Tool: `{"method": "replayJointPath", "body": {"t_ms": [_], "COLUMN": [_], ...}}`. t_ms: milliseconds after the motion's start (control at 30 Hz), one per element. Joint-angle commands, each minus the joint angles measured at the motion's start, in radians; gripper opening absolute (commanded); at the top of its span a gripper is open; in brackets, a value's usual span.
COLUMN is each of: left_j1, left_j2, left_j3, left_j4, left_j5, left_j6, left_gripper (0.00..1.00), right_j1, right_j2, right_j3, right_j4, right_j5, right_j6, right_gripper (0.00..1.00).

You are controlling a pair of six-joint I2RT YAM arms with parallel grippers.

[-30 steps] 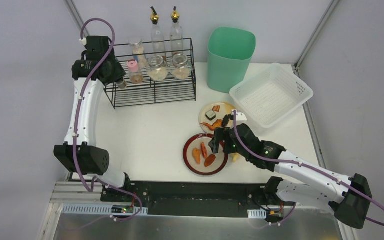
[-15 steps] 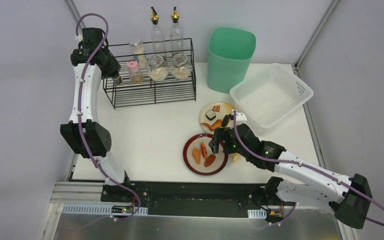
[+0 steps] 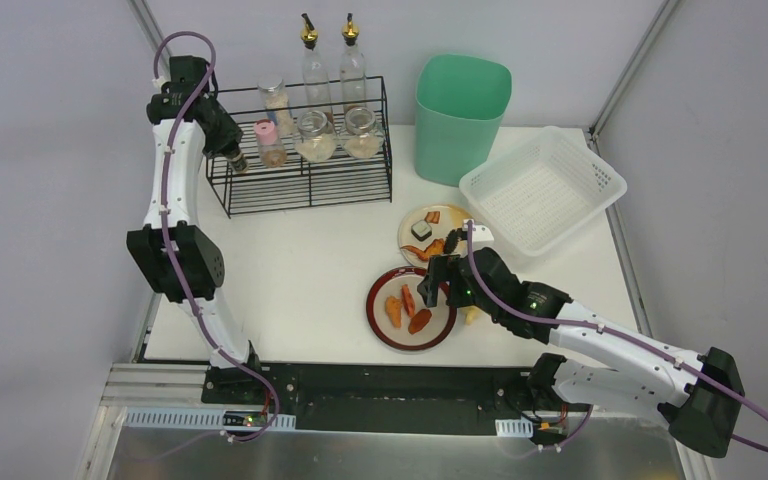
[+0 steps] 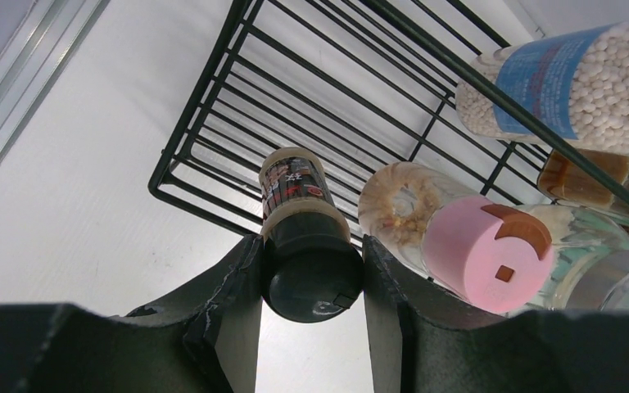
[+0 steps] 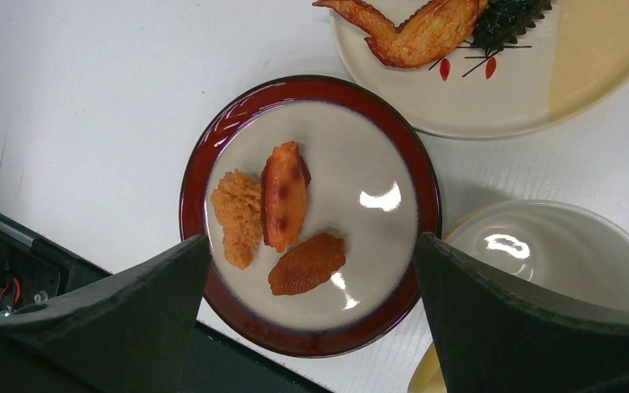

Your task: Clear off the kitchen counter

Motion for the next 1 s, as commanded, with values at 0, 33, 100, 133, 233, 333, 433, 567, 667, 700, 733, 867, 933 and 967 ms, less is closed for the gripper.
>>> {"method": "replayJointPath", "body": {"t_ms": [0,33,100,133,233,333,433,567,667,700,733,867,933,967], "left_j1": [0.015,0.016,0.017,0.017,0.017,0.017,0.016,0.017,0.017,0.017,0.017,0.017,0.016,0.017], "left_j2": [0.004,0.008,0.016,0.02,0.029,0.039,0.047,0.053,0.057,0.056,0.057,0.05,0.038,0.03], "left_j3": [0.042,0.044,0.05,0.052,0.054,0.057,0.063,0.068,0.071,0.072,0.072,0.068,0.063,0.058], "left_j4": [-0.002,-0.001,-0.002,-0.001,-0.002,-0.001,-0.002,-0.001,0.0,-0.001,0.0,0.0,-0.001,-0.001], "left_j5": [-0.006,-0.005,-0.005,-0.006,-0.011,-0.013,-0.024,-0.028,-0.028,-0.03,-0.029,-0.03,-0.027,-0.028], "left_j6": [-0.036,-0.039,-0.043,-0.044,-0.051,-0.055,-0.056,-0.056,-0.052,-0.051,-0.053,-0.053,-0.051,-0.052], "left_gripper": [0.0,0.0,0.05,0.06,0.18,0.37,0.48,0.62,0.69,0.71,0.71,0.73,0.73,0.73], "right_j1": [0.006,0.006,0.006,0.006,0.006,0.006,0.006,0.006,0.006,0.005,0.006,0.006,0.006,0.006], "right_j2": [-0.017,-0.017,-0.019,-0.02,-0.024,-0.025,-0.025,-0.025,-0.025,-0.024,-0.023,-0.022,-0.022,-0.023], "right_j3": [0.022,0.023,0.022,0.022,0.022,0.022,0.022,0.022,0.022,0.022,0.021,0.022,0.022,0.021], "right_j4": [0.011,0.01,0.012,0.012,0.01,0.009,0.011,0.01,0.011,0.011,0.011,0.01,0.011,0.01], "right_j5": [0.002,0.002,0.002,0.002,0.002,0.0,-0.001,-0.001,-0.002,-0.002,-0.002,-0.004,-0.005,-0.005], "right_j6": [-0.005,-0.005,-0.006,-0.005,-0.004,-0.004,-0.002,-0.002,-0.002,-0.003,-0.003,-0.003,-0.002,-0.002], "right_gripper": [0.99,0.99,0.99,0.99,0.99,0.99,0.99,0.99,0.99,0.99,0.99,0.99,0.99,0.99]}}
